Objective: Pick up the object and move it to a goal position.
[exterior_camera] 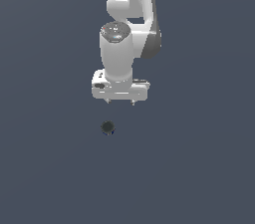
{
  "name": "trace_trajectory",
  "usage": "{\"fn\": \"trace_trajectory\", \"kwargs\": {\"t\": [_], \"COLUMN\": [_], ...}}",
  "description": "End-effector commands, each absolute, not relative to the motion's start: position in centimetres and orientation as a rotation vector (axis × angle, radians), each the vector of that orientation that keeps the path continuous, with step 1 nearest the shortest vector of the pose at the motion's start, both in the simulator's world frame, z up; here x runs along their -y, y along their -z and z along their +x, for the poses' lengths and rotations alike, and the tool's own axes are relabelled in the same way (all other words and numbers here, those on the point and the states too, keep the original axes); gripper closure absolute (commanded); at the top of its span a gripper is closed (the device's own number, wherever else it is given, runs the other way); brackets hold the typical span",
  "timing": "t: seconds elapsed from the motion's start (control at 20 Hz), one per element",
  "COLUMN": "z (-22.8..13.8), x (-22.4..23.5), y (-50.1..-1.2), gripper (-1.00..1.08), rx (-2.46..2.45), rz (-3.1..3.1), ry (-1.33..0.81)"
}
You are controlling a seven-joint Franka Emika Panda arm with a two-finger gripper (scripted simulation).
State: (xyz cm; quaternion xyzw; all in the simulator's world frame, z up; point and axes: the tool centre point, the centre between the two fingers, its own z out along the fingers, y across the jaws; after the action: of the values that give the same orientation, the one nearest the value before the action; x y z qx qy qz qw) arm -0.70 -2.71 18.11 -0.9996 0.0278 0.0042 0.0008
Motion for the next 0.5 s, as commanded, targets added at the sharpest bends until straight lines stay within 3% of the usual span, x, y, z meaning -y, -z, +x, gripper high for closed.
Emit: {"fn": "trace_trajectory", "kwargs": {"t": [0.0, 0.45], "z": [-0.7, -0.8], "x": [2.7, 4.1], "y": [-18.1, -19.5], "gripper": [-0.92, -0.92], "rx": [-0.087, -0.084], "rz": [-3.139, -3.153], "ry": [-0.013, -0.009]}}
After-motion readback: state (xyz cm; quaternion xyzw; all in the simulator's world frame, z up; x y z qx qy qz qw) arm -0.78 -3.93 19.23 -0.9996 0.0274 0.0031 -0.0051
